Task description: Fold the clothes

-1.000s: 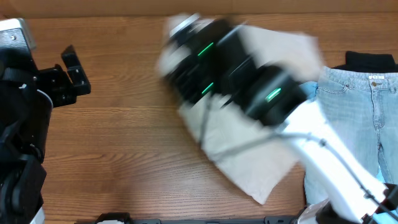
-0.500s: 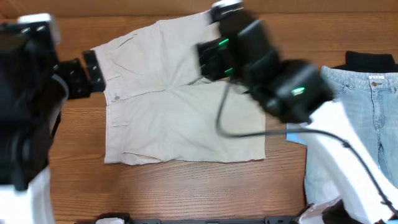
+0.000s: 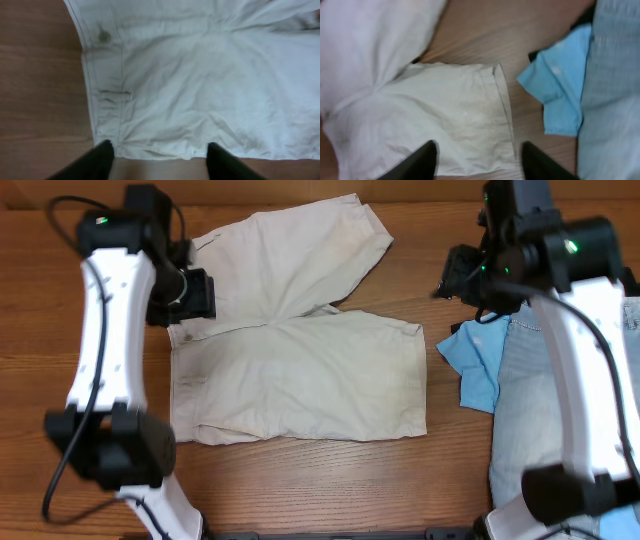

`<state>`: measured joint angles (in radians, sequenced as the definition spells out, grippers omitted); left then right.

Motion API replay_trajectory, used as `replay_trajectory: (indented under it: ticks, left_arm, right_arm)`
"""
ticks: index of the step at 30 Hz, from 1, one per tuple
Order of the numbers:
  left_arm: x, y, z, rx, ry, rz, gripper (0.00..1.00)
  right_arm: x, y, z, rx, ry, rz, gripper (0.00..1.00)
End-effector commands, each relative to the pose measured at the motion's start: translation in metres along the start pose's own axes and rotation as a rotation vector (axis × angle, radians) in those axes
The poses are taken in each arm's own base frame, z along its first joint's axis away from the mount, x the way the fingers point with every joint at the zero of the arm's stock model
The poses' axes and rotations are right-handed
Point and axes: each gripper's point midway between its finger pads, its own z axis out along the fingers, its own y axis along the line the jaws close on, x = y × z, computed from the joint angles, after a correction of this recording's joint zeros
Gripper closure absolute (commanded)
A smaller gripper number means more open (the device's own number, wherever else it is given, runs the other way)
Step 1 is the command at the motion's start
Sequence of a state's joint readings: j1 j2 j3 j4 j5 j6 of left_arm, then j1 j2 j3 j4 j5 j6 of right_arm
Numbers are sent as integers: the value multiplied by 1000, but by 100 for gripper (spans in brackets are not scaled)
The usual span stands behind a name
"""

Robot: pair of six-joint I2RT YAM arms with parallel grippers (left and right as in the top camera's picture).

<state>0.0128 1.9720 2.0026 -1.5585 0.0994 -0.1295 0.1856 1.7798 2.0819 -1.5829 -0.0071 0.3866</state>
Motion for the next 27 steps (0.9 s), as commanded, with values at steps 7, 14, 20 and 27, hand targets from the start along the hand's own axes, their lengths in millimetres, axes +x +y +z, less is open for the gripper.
replay_trajectory:
  ticks: [7,14,20,27]
  left_arm:
    - [17,16,86,-79,286,-99,72]
    - [37,34,112,-167,350,-132,62]
    - [69,47,144,-227,431,-175,60]
    - [94,64,166,-262,483,-227,52]
  right_arm:
    - [-1,1,117,75,254,-6,59]
    - [8,-9,187,120,382,-42,47]
    - [21,-10,227,96,468,-89,47]
    - [25,-2,233,13,508,-75,52]
